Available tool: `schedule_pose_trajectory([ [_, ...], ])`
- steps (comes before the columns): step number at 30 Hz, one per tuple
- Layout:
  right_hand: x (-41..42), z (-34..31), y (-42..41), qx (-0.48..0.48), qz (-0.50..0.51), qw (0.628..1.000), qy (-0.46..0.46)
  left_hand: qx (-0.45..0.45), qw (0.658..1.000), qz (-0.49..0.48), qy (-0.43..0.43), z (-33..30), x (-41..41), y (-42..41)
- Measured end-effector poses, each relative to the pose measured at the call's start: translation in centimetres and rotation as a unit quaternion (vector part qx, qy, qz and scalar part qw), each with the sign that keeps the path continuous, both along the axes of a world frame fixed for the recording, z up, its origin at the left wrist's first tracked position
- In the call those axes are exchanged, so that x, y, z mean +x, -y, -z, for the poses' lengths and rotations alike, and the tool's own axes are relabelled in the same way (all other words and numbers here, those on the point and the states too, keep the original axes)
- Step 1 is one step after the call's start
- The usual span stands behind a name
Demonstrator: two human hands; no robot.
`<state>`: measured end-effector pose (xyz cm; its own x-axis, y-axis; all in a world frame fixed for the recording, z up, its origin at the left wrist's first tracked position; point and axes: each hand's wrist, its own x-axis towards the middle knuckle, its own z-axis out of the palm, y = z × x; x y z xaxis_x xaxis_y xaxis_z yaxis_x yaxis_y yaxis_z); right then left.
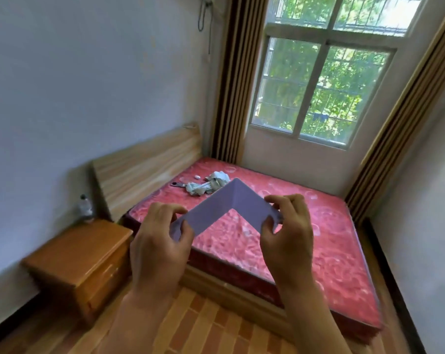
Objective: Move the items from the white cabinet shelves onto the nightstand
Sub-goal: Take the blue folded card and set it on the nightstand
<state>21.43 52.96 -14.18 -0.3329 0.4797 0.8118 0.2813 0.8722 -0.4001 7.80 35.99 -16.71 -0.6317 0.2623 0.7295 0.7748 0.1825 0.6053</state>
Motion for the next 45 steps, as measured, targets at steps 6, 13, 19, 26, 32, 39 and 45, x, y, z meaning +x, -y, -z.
schedule_pose_trajectory([
  [6, -8.8, 1.4, -2.2, -0.043, -0.102, 0.994, 0.000, -0.030, 0.995, -0.096, 0.002, 0.9, -5.6, 0.9],
  [13, -16.7, 2.2, -4.8, -0.063, -0.172, 0.983, 0.029, -0.072, 0.982, -0.176, -0.002, 1.3, -10.7, -0.1],
  [19, -22.4, 2.9, -6.4, -0.081, -0.242, 0.966, 0.029, -0.110, 0.966, -0.232, 0.007, 1.4, -13.6, -0.8],
  [26, -27.5, 4.6, -5.9, -0.088, -0.318, 0.943, 0.050, -0.149, 0.943, -0.298, 0.033, 2.0, -15.1, 0.0],
  [32, -31.2, 6.1, -3.9, -0.100, -0.344, 0.932, 0.063, -0.176, 0.924, -0.338, 0.042, 2.2, -17.9, 1.6],
  [39, -37.5, 7.2, -0.5, -0.106, -0.346, 0.929, 0.078, -0.167, 0.919, -0.354, 0.053, 3.5, -23.7, 4.9],
  [45, -44.8, 7.5, 4.4, -0.100, -0.335, 0.931, 0.103, -0.161, 0.922, -0.346, 0.057, 4.4, -32.2, 9.7],
])
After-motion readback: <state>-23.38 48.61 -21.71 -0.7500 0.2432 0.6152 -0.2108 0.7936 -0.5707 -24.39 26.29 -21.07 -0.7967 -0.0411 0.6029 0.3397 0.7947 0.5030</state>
